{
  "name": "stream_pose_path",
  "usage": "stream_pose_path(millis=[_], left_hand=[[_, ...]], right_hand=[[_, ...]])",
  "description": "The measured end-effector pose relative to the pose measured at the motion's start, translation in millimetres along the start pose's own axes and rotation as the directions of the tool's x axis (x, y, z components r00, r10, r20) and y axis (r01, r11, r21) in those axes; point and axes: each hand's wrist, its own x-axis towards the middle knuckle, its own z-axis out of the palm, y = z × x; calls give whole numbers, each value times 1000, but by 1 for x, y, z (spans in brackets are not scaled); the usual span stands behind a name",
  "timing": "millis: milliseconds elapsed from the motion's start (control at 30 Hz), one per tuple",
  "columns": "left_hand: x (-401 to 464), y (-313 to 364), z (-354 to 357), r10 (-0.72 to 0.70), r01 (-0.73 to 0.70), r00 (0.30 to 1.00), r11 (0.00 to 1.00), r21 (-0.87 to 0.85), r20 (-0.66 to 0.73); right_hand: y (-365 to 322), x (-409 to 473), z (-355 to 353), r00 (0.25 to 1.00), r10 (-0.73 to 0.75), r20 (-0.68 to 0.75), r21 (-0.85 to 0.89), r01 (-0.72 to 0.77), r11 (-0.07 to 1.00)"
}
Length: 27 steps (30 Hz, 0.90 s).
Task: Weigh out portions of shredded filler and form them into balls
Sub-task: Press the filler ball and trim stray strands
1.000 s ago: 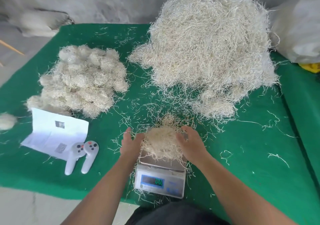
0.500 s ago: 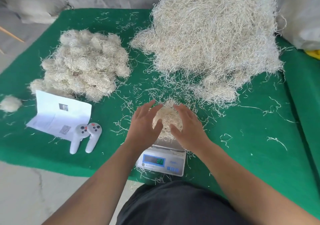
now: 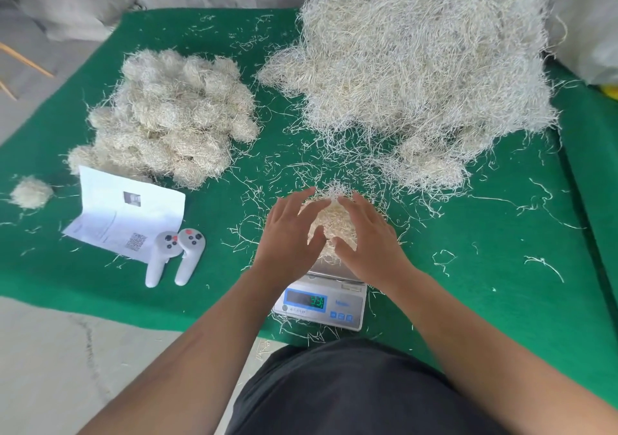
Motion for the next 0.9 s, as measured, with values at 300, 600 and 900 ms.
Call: stream_pose_path(millis=[300,600,900], left_hand=[[-5,-4,1,-69,69,998,995,-66,-9],[6,-3,16,-161,155,987,963,-222,-9],[33,10,21,-163,153,987,949,-277,-13]], right_hand=[[3,-1,6,999,40,15,-7,-40,999],[33,24,-15,964,244,-109,134,-229,964],[107,105,-36,924,375,68,-228,-352,908]])
